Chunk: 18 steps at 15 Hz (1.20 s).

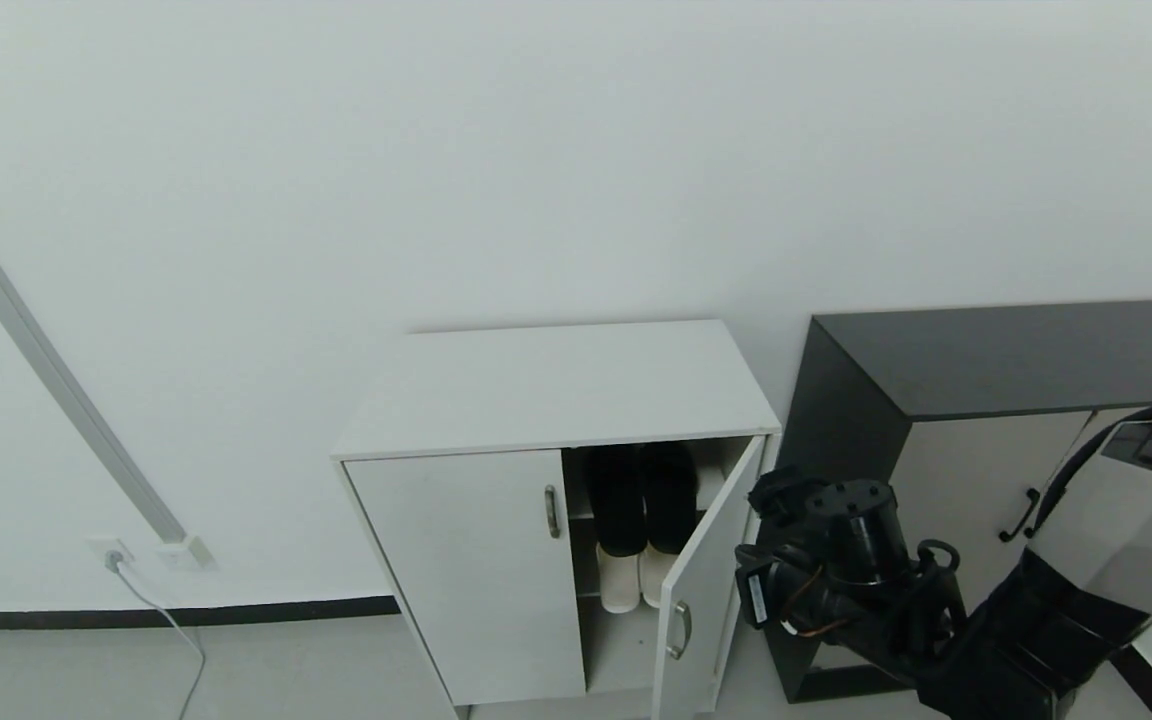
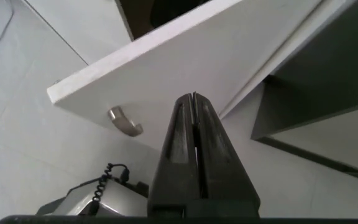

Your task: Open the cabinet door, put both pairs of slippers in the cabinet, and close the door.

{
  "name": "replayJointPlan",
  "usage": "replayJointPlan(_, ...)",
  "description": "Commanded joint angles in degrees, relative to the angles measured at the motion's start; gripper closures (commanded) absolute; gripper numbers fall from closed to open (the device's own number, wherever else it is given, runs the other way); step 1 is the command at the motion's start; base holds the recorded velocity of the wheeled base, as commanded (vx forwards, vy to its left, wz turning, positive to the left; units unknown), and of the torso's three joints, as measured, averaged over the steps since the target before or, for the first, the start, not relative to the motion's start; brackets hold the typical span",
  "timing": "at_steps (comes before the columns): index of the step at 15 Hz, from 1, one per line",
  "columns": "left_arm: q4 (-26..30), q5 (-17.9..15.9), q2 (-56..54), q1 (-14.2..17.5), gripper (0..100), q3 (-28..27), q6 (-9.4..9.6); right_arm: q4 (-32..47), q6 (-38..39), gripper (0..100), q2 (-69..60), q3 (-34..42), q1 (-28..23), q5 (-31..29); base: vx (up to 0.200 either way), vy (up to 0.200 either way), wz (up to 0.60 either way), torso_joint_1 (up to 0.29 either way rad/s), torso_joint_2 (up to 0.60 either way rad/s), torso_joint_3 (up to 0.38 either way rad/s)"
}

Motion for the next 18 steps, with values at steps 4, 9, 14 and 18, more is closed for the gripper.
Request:
replayJointPlan(4, 0.0, 0.0, 0.0, 0.0, 100, 0.0, -0.08, -0.3, 0.0, 100, 4.5, -4.1, 0.0, 0.0, 0.000, 0.000, 0.00, 0.000, 0.00, 0.000)
replayJointPlan(9, 0.0, 0.0, 0.0, 0.1, 100, 0.0, -0.08, -0.2, 0.0, 100, 7.8, -9.2, -1.0, 0.0, 0.000, 0.000, 0.00, 0.000, 0.00, 0.000)
replayJointPlan(14, 0.0, 0.0, 0.0, 0.0, 100, 0.0, -0.16, 0.0, -0.1, 100, 11.4, -15.0, -2.0, 0.1, 0.000, 0.000, 0.00, 0.000, 0.00, 0.000)
replayJointPlan(18, 0.0, 0.0, 0.0, 0.1, 100, 0.0, -0.16, 0.0, -0.1, 100, 13.7, -17.5, -3.0, 0.3, 0.000, 0.000, 0.00, 0.000, 0.00, 0.000)
